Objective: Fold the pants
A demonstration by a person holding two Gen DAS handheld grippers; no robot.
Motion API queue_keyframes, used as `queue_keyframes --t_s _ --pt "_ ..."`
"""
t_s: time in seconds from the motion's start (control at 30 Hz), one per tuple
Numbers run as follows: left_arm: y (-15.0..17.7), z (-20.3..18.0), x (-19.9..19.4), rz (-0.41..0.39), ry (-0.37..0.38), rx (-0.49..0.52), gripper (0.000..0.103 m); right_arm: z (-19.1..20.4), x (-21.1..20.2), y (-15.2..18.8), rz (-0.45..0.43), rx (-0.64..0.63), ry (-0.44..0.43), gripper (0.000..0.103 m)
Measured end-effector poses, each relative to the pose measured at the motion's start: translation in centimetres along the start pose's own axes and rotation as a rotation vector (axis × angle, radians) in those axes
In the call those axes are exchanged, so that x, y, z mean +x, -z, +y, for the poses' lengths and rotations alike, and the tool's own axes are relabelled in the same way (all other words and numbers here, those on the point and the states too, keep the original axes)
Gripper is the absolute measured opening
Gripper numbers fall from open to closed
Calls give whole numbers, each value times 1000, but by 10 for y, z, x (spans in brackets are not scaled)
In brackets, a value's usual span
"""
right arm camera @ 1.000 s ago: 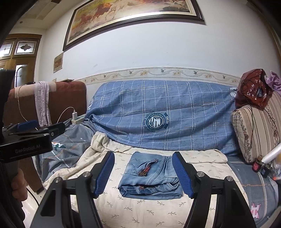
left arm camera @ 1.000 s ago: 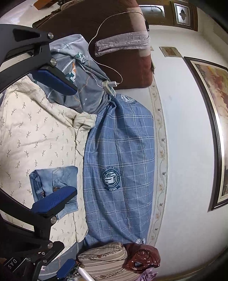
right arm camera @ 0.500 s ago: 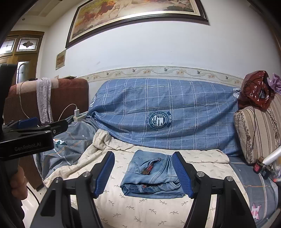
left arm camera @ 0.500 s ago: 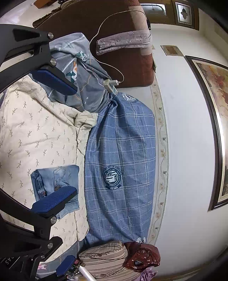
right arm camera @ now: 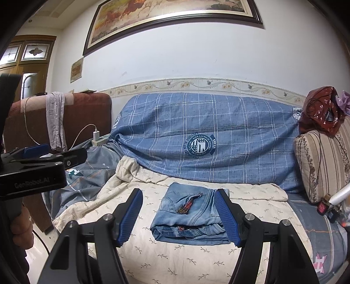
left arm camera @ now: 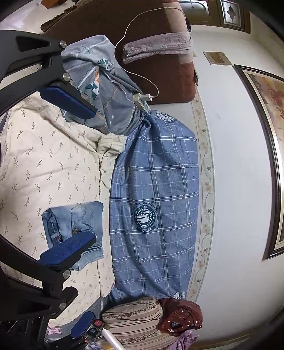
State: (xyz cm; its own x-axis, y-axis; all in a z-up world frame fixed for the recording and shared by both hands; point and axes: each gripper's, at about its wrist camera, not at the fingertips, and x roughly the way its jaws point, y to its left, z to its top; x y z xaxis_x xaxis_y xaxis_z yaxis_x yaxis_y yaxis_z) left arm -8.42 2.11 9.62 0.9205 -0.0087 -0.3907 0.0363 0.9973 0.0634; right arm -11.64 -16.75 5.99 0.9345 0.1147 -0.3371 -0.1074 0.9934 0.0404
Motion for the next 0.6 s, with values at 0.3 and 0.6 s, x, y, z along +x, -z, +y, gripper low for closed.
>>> queue_keyframes --t_s 0.3,0.6 --pt "2 2 5 11 -5 -13 103 5 7 1 11 -12 -5 71" --pt "3 5 10 24 8 -34 103 9 12 1 18 -18 -15 71"
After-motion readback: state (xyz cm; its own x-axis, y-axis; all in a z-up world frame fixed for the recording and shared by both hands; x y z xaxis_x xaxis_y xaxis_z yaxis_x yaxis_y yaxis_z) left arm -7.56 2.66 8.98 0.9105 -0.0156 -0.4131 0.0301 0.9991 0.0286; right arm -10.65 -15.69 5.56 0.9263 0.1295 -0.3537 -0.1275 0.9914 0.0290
